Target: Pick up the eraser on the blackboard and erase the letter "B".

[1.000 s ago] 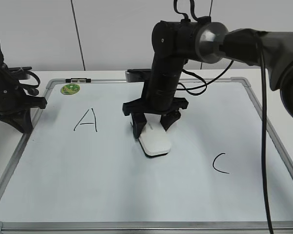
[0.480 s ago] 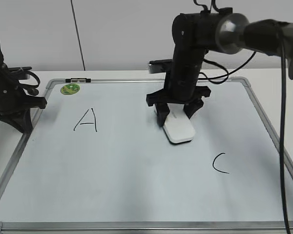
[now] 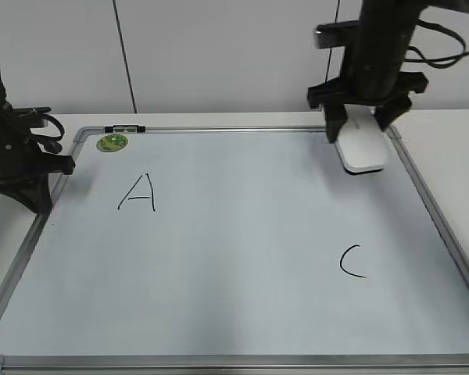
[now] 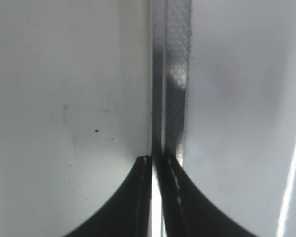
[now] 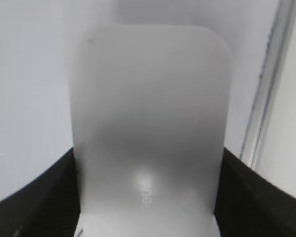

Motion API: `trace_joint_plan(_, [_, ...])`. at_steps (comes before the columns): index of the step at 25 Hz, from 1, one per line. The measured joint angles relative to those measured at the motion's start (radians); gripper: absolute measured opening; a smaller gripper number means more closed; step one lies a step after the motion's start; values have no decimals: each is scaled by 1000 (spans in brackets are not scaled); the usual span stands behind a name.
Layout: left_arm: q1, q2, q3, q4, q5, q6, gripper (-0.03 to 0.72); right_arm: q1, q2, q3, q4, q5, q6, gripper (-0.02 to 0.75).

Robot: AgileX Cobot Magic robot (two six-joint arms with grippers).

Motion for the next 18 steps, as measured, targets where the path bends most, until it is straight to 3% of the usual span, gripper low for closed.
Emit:
trace_joint_plan(6, [0, 0, 0, 2, 0, 0, 49, -129, -78, 119, -2, 0, -8, 524])
trace_joint_plan(10, [0, 0, 0, 2, 0, 0, 49, -206, -93, 123, 78, 0, -92, 524])
trace_joint_plan(18, [0, 0, 0, 2, 0, 0, 49, -271, -57, 129, 156, -2, -180, 524])
